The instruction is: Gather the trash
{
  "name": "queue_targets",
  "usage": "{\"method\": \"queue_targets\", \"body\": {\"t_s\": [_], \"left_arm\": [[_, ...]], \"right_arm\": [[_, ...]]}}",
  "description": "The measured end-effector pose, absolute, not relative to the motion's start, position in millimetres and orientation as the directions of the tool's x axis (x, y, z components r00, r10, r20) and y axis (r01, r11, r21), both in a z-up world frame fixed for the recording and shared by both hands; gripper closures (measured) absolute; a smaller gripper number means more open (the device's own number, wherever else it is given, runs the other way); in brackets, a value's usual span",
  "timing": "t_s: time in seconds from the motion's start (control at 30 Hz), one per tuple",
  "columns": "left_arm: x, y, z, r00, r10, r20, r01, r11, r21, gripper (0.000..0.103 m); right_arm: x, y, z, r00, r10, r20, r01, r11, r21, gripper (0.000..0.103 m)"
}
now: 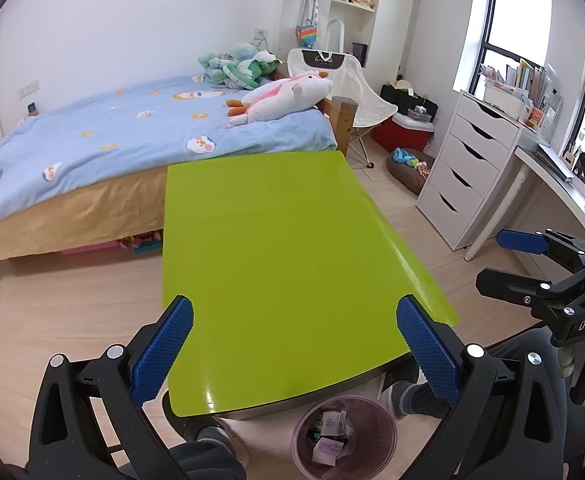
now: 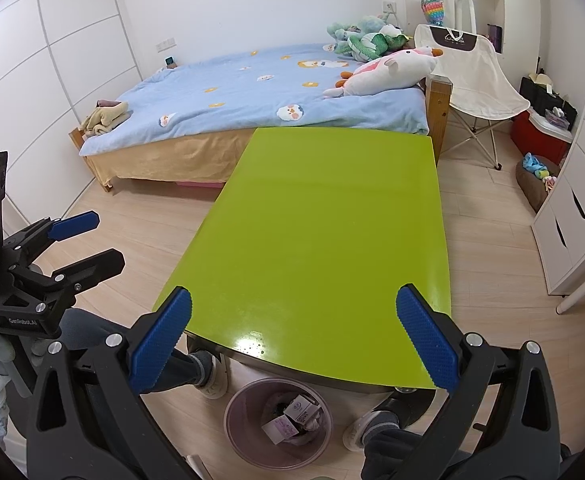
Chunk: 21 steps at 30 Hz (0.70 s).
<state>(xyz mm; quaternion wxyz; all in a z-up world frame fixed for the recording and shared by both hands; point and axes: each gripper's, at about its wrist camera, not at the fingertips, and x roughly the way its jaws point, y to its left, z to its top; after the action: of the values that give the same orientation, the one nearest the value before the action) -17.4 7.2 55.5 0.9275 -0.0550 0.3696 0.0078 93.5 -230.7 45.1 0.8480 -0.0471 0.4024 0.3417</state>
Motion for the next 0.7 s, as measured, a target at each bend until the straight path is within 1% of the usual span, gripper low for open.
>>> {"method": "queue_targets", "body": {"t_s": [0.7], "left_arm": [[-17.6,4.8,54.5,0.724,-0.026,-0.689,-0.055,0.994,-0.095,0.005]], "right_arm": [[94.6,-231.1,44.0,0.441,0.542,-0.715,-0.616,0.762,0.197,0.003]]}}
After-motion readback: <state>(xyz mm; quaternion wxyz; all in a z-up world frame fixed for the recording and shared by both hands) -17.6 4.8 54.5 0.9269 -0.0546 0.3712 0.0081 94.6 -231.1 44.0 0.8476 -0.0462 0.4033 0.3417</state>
